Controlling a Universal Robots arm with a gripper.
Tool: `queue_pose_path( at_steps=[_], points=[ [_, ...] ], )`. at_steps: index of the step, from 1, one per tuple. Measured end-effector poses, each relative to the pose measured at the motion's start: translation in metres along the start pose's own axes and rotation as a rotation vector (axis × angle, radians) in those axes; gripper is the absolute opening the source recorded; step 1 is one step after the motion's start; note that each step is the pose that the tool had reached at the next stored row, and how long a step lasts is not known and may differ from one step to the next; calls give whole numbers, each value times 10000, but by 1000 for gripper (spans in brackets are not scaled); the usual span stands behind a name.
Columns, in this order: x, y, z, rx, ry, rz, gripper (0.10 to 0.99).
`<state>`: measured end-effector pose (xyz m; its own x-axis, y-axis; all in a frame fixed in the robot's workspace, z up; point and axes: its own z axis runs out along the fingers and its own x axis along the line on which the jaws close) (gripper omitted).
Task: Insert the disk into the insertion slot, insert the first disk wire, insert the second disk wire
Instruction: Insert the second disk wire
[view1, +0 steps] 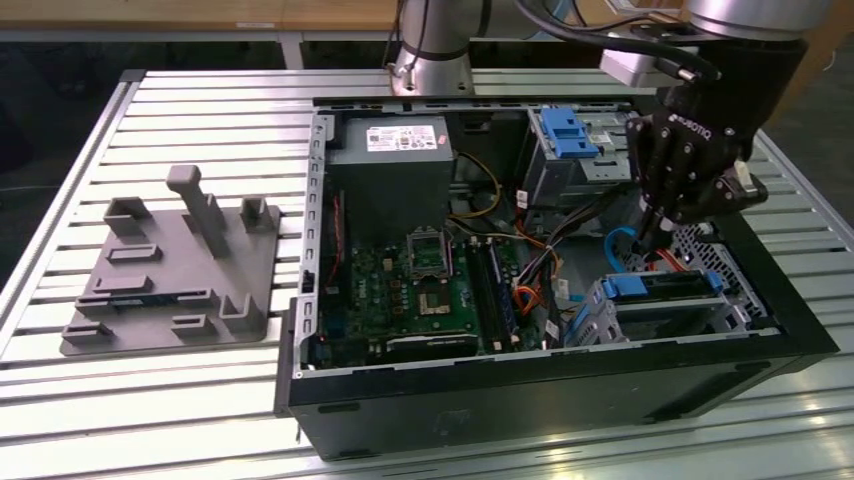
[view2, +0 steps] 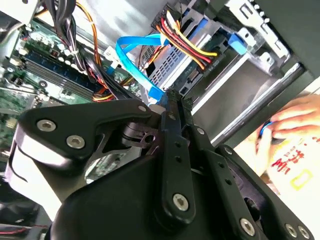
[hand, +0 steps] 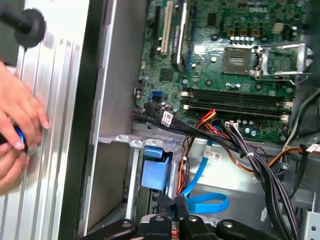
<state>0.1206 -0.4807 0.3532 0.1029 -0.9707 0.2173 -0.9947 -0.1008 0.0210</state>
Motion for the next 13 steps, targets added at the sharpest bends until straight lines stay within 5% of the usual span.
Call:
queue_pose_path(
  at_steps=[8, 10, 13],
  points=[
    [0, 0, 0, -238, -94, 1094, 161],
    [0, 0, 1, -222, -338, 1166, 161],
    [0, 0, 1, -193, -893, 1188, 161]
  ],
)
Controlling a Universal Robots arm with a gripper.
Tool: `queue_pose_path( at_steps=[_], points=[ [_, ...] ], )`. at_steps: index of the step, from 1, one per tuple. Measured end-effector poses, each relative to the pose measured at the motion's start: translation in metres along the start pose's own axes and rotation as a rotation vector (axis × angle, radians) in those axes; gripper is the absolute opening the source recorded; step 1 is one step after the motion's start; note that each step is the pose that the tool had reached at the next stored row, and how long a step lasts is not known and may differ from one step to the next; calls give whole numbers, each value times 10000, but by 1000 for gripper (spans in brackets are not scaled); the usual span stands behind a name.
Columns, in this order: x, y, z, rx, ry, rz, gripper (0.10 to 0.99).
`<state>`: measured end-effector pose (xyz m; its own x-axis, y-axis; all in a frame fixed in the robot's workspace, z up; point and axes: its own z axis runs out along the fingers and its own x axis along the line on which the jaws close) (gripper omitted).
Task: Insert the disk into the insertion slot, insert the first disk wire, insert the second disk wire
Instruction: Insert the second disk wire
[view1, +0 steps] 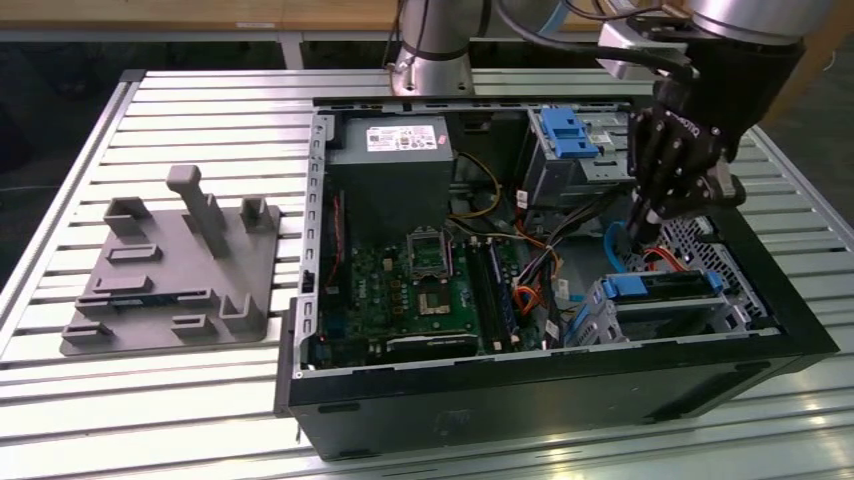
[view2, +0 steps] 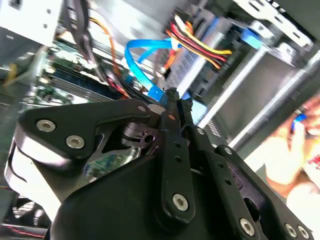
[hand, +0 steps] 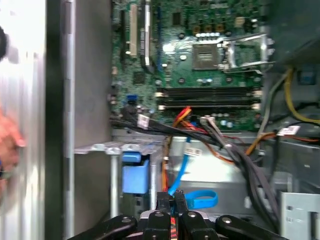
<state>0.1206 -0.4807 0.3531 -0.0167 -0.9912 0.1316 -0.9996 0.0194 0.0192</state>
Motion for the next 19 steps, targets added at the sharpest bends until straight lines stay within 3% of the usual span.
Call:
queue_pose_path(
  at_steps=[2, 4, 6, 8, 12, 15, 16, 19],
  points=[
    [6, 0, -1, -5, -346, -6, 161],
    [23, -1, 2, -8, -546, -8, 161],
    [30, -15, 3, -11, -674, -8, 161],
    [33, -44, 2, -12, -731, -5, 161],
    [41, -128, 2, -25, -792, -8, 161],
    [85, -145, 7, -48, -817, -8, 161],
    [104, -145, 11, -50, -906, -10, 161],
    [150, -147, 19, -57, -1300, -19, 161]
  ],
)
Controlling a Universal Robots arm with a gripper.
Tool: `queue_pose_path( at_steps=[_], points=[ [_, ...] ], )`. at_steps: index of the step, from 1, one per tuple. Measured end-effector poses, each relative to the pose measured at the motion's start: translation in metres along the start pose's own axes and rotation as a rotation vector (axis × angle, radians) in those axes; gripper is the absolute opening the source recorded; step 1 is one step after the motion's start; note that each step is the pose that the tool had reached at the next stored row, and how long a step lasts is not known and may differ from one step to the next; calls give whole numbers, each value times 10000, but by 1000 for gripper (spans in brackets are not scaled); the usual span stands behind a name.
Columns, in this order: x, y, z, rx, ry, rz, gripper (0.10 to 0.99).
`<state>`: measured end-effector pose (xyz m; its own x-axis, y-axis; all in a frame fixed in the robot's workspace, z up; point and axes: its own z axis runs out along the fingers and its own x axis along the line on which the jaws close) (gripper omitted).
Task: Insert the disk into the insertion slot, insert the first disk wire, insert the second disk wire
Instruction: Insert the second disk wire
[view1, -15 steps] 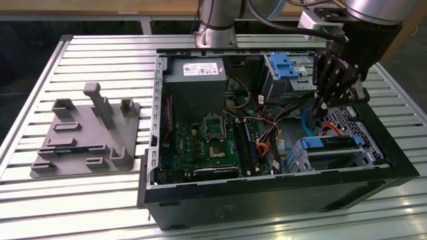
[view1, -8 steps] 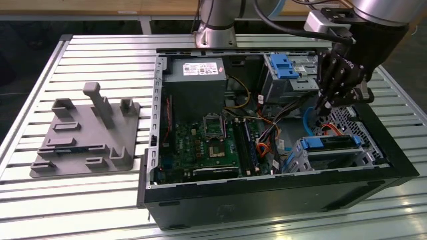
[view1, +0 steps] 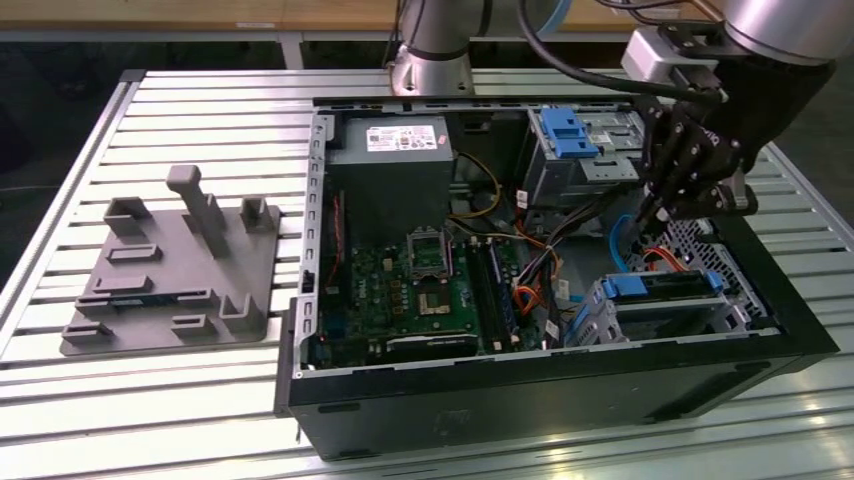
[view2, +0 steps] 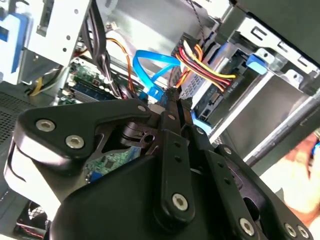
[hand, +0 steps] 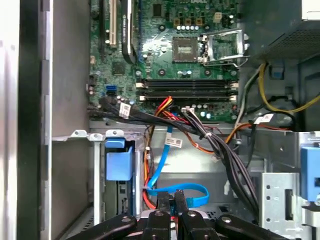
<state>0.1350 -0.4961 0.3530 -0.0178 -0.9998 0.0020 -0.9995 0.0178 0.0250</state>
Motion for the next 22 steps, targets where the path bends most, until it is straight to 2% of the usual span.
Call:
queue_pose_path(
  at_steps=[2, 4, 10, 14, 22],
  points=[
    [33, -1, -1, -3, -183, -5, 161],
    [75, -2, 0, -5, -256, -6, 161],
    [80, -7, 1, -5, -258, -7, 161],
    [97, -83, 5, -16, -259, -1, 161],
    [225, -88, 32, -16, -272, 142, 161]
  ],
)
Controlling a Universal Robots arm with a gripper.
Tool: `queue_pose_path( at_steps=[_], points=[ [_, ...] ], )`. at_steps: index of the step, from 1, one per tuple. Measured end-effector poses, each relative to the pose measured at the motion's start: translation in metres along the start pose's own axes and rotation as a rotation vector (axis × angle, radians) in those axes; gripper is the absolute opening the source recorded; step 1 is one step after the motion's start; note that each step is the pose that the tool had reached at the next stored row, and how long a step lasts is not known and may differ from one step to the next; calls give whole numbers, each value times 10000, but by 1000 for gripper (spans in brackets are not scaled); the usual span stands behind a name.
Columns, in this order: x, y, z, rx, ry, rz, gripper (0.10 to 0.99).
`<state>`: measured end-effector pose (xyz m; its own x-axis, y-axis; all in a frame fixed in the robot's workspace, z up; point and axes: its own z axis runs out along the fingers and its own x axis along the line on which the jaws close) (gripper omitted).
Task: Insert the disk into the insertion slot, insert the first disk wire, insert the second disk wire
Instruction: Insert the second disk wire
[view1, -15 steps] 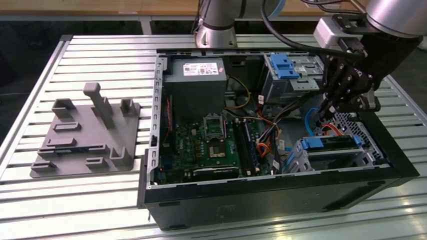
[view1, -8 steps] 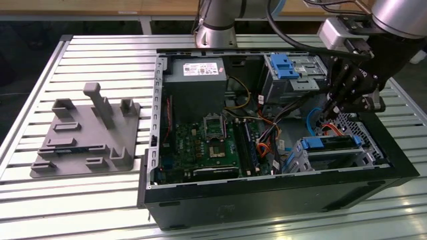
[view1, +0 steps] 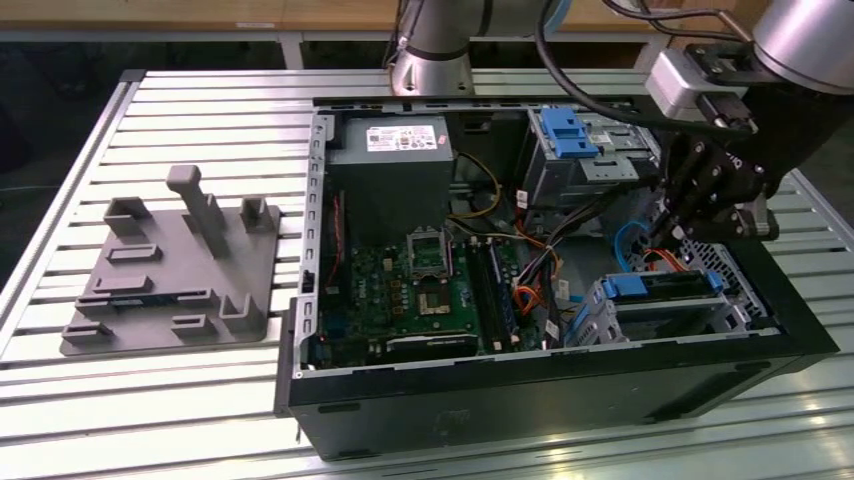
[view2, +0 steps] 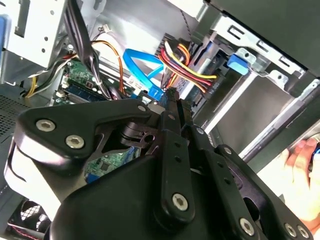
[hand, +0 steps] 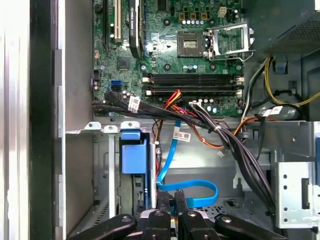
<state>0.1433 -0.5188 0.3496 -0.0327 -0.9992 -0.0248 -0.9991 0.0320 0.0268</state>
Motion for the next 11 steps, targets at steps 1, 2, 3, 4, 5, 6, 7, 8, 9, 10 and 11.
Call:
queue_pose_path(
  at_steps=[1, 2, 3, 4, 5, 6, 7, 8, 9, 10, 11],
  points=[
    [9, 0, 4, 1, -5, 46, 161],
    [15, -1, 7, 2, -8, 108, 161],
    [21, -1, 11, 4, -12, 183, 161],
    [26, -1, 15, 6, -15, 257, 161],
    [31, -1, 19, 8, -17, 333, 161],
    [36, -2, 22, 10, -20, 404, 161],
    [42, -2, 24, 11, -22, 457, 161],
    [46, -2, 24, 11, -24, 467, 161],
    [46, -2, 24, 11, -25, 467, 161],
    [45, -2, 24, 11, -26, 468, 161],
    [45, -2, 24, 10, -26, 467, 161]
  ],
)
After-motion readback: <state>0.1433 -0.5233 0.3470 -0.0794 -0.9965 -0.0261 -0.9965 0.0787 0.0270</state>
